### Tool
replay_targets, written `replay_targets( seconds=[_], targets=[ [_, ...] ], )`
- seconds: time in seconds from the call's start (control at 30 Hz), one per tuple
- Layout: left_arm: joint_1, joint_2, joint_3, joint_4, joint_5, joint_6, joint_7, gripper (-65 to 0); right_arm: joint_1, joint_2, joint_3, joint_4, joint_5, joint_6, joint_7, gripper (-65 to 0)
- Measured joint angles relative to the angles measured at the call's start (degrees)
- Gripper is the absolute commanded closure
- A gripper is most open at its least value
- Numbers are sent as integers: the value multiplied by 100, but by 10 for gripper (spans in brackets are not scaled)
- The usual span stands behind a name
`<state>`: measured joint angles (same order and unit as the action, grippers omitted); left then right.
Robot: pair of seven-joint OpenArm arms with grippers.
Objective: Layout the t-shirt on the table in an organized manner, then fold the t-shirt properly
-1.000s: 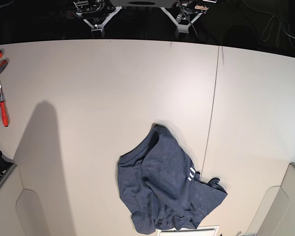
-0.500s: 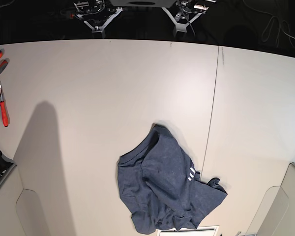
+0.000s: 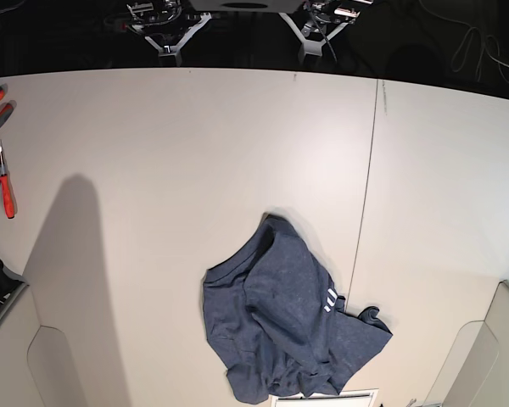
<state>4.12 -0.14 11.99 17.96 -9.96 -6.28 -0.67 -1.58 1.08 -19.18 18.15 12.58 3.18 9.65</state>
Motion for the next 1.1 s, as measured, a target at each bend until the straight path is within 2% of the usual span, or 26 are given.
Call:
replay_targets(
  seconds=[0.2, 0.33, 0.5, 0.63, 0.77, 0.9, 0.93, 1.1],
  targets=[
    [61, 0, -2, 7, -22, 2, -2, 0, 0, 0, 0, 0, -2, 0, 0, 0],
    [203, -2, -7, 44, -310, 0, 57, 0, -33, 90, 0, 9, -2, -2, 11, 0],
    [822, -96, -7, 479, -299, -4, 79, 0, -297, 435, 0, 313, -2, -2, 35, 0],
    [1504, -291, -59, 1384, -286, -4, 31, 0, -741, 800, 4, 874, -17, -42, 7, 0],
    [2124, -461, -713, 2472, -297, -26, -28, 0, -1303, 1147, 4, 1685, -26, -61, -24, 0],
    [2765, -476, -1591, 3440, -297, -33, 15, 0, -1788, 1421, 4, 2616, -33, -92, -15, 0],
    [2900, -514, -1738, 3661, -302, -164, 31, 0, -1899, 1464, 37, 2859, -105, -70, -15, 0],
    [3567, -815, -2321, 4896, -286, -1375, 39, 0, -2747, 1528, 588, 4203, -348, -92, -17, 0]
  ],
)
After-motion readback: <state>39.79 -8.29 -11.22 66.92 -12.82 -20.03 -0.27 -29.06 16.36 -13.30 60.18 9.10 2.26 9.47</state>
